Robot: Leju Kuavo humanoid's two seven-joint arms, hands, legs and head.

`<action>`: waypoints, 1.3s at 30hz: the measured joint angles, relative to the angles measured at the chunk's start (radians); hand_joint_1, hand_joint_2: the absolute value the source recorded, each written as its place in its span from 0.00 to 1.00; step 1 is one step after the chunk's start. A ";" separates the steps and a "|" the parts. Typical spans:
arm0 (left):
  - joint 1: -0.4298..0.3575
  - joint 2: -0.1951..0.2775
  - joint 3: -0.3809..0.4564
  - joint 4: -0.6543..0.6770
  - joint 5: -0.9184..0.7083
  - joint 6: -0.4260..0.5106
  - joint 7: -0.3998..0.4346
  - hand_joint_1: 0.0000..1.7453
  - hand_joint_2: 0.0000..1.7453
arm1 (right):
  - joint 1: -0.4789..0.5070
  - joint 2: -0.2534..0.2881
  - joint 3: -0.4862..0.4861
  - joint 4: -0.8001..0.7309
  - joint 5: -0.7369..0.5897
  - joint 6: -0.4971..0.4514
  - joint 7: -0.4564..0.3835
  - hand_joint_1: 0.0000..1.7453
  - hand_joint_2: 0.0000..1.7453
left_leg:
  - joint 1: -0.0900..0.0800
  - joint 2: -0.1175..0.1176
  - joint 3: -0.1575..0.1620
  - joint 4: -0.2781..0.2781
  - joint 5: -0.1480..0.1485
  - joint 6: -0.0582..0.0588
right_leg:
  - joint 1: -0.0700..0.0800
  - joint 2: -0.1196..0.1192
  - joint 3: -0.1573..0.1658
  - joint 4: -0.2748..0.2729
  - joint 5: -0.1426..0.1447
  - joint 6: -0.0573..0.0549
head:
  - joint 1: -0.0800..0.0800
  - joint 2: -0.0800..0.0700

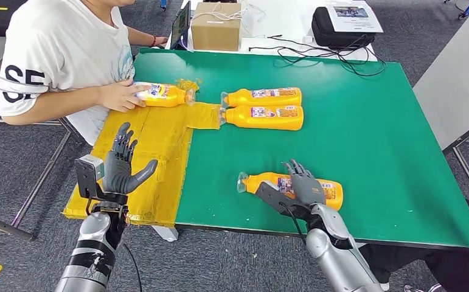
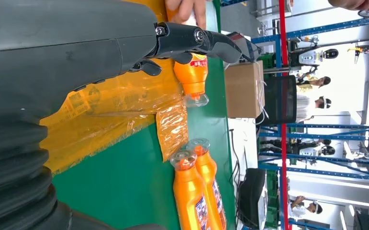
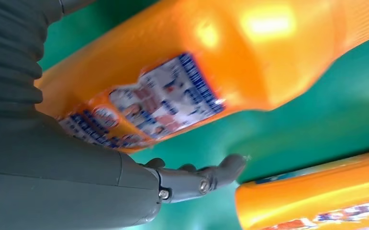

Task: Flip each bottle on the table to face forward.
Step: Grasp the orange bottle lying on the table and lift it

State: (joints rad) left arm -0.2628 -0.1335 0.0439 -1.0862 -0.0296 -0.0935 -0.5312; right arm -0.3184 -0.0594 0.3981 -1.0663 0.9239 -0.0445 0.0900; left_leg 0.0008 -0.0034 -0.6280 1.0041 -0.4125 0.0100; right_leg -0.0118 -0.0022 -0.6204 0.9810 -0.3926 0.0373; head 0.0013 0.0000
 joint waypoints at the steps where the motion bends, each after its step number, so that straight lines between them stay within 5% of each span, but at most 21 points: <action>1: 0.000 0.000 0.000 0.000 0.000 -0.001 0.001 0.00 1.00 | -0.005 -0.007 0.001 0.004 0.001 0.006 0.000 0.00 1.00 | 0.000 0.000 0.000 0.000 0.000 0.000 | 0.000 0.000 0.000 0.000 0.000 0.000 | 0.000 0.000; 18: -0.001 0.001 0.014 -0.001 0.018 -0.010 0.005 0.00 1.00 | -0.055 -0.039 0.018 0.055 0.011 0.022 0.011 0.00 1.00 | 0.000 0.000 0.001 0.000 0.000 0.000 | 0.000 0.000 0.001 0.000 0.000 0.000 | 0.000 0.000; 25: -0.010 0.002 0.021 0.009 0.023 -0.025 0.005 0.00 1.00 | -0.098 -0.092 0.062 0.100 0.027 0.130 0.005 0.01 1.00 | 0.000 0.000 0.004 0.000 0.000 0.001 | 0.000 -0.001 0.005 -0.002 0.000 0.000 | 0.000 0.000; 29: -0.021 0.003 0.022 0.021 0.030 -0.031 0.004 0.00 1.00 | -0.121 -0.114 0.089 0.128 0.008 0.144 -0.019 0.97 1.00 | 0.000 0.000 0.007 0.000 -0.001 0.001 | 0.000 -0.001 0.008 -0.002 0.000 0.000 | 0.000 0.000; 39: -0.025 0.010 0.029 0.037 0.039 -0.041 0.003 0.00 1.00 | -0.143 -0.156 0.116 0.136 -0.064 0.188 -0.058 0.99 1.00 | 0.000 -0.001 0.009 0.000 -0.001 0.003 | 0.000 -0.002 0.011 -0.002 0.000 0.000 | 0.000 0.000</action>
State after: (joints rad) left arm -0.2882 -0.1236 0.0729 -1.0492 0.0099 -0.1346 -0.5281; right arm -0.4612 -0.2151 0.5139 -0.9302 0.8602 0.1434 0.0318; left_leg 0.0007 -0.0045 -0.6192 1.0042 -0.4130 0.0126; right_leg -0.0120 -0.0043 -0.6097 0.9786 -0.3927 0.0378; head 0.0014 0.0000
